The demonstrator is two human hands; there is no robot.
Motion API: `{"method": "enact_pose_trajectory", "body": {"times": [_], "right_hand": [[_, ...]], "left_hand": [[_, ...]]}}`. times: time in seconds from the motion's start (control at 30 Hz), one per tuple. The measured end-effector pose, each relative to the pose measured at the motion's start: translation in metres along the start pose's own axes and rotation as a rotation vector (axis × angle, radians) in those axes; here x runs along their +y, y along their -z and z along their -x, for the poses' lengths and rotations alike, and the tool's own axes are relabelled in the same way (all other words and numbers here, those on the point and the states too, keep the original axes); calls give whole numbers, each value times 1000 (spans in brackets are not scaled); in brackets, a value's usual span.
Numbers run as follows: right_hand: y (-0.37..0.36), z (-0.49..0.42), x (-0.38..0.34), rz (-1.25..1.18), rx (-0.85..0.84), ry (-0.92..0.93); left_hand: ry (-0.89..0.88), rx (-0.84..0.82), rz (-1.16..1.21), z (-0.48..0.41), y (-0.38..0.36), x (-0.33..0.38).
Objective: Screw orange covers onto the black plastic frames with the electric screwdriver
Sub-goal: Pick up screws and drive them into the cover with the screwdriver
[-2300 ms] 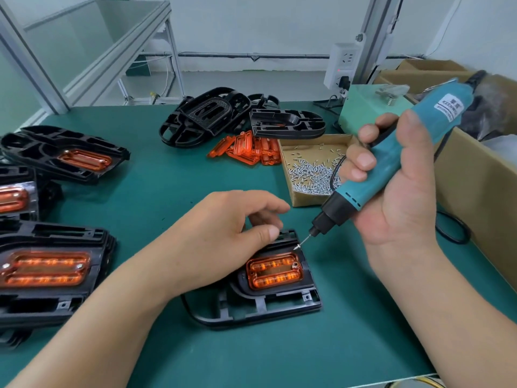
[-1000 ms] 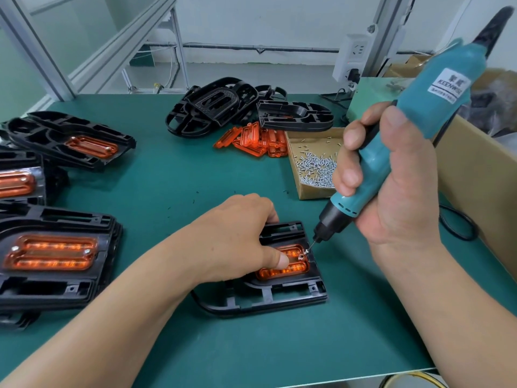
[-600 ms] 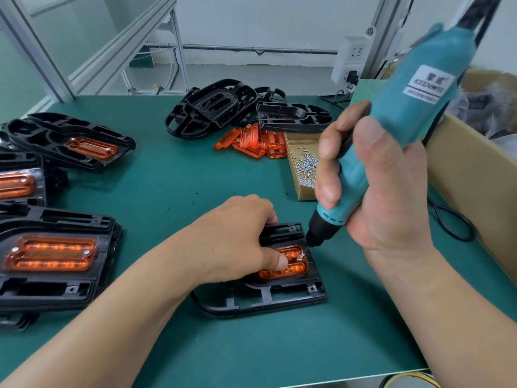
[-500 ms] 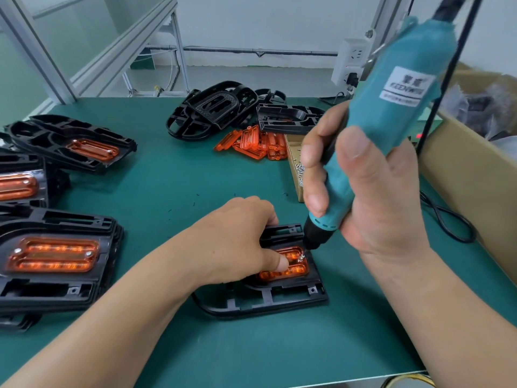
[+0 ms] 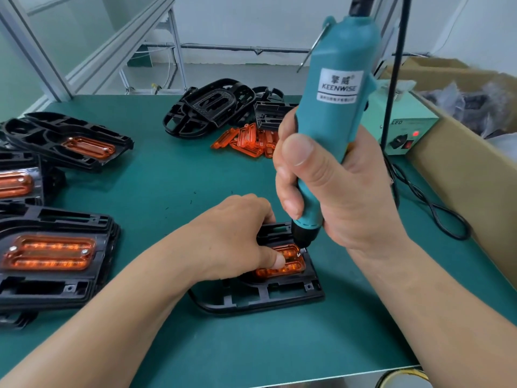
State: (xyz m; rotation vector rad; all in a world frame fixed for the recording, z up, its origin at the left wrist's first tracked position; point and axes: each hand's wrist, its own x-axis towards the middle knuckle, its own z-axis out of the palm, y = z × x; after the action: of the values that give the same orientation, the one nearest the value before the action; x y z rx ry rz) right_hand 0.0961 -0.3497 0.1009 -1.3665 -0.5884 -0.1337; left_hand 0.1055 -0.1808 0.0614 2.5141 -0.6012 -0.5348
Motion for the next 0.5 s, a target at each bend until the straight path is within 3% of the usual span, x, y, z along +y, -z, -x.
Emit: {"method": "enact_pose_trajectory", "body": {"times": [0.5], "right_hand": [[-1, 1, 2, -77, -1, -29]], "left_hand": [[9, 13, -5, 2, 1, 3]]}}
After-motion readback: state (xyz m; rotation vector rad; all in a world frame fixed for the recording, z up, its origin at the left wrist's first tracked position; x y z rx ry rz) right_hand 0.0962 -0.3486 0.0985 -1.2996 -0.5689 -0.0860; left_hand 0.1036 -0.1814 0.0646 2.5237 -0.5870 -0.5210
